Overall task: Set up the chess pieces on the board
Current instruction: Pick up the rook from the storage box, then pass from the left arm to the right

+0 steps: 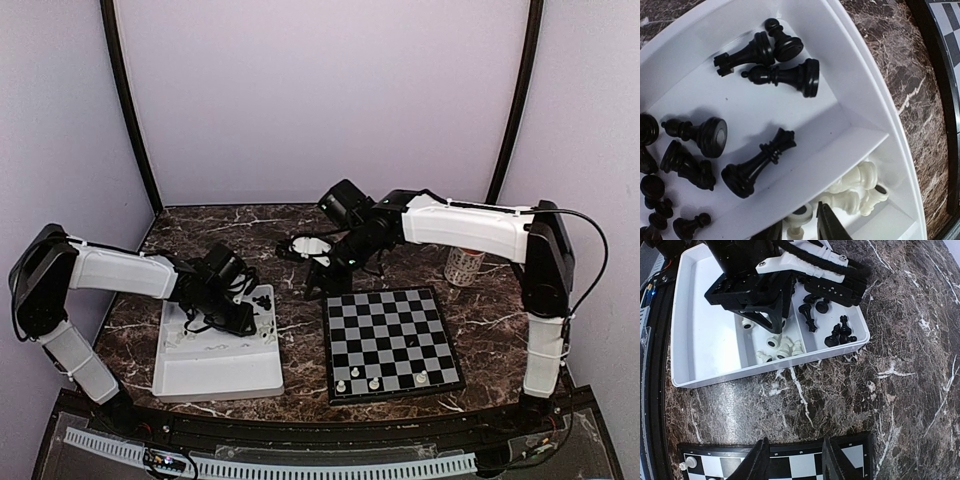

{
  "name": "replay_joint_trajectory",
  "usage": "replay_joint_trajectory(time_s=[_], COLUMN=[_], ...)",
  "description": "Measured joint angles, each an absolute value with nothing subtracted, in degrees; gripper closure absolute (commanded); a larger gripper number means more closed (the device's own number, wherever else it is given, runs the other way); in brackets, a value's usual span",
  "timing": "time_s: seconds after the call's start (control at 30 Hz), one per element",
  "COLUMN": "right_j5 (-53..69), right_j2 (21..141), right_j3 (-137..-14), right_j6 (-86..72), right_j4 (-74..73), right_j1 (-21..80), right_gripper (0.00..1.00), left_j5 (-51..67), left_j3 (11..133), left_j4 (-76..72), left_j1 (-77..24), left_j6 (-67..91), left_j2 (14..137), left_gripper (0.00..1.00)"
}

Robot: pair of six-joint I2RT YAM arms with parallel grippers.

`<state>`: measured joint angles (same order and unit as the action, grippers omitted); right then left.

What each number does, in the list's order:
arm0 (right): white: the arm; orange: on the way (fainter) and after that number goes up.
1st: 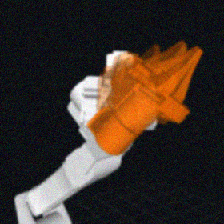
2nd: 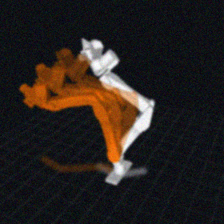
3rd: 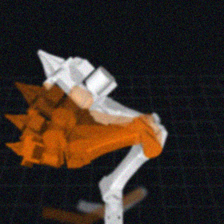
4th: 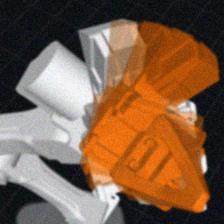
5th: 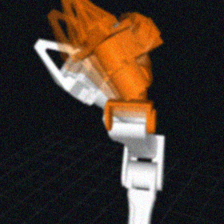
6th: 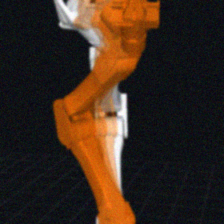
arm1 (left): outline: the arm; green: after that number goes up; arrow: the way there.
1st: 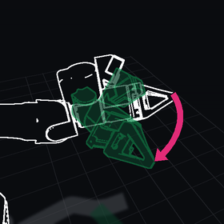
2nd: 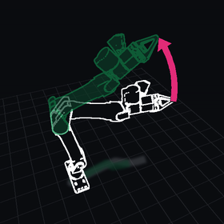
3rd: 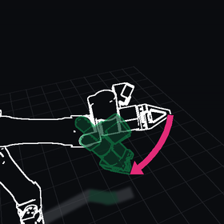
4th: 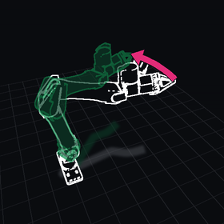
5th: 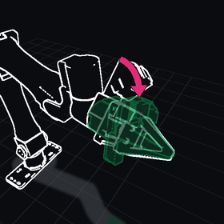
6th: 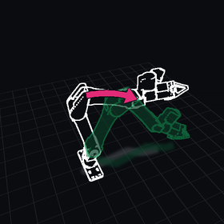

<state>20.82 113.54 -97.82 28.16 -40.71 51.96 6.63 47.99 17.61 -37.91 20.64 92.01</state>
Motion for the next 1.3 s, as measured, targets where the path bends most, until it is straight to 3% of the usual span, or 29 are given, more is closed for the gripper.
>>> replay_joint_trajectory(time_s=[0.23,0.9,1.3], right_j5=[21.17,24.97,19.03], right_j2=[112.77,110.15,107.26], right_j3=[-97.41,-95.15,-95.92], right_j6=[27.92,28.23,11.38], right_j4=[-40.66,-40.21,-30.37], right_j1=[51.96,51.96,51.94], right_gripper=[0.63,0.59,0.53], left_j5=[6.15,14.35,11.6], left_j3=[48.23,51.75,46.02], left_j4=[17.5,20.64,-7.55], left_j1=[-38.5,-38.81,-38.81], left_j6=[20.86,19.0,44.58], left_j2=[92.2,81.91,71.05], left_gripper=[0.84,0.83,0.84])
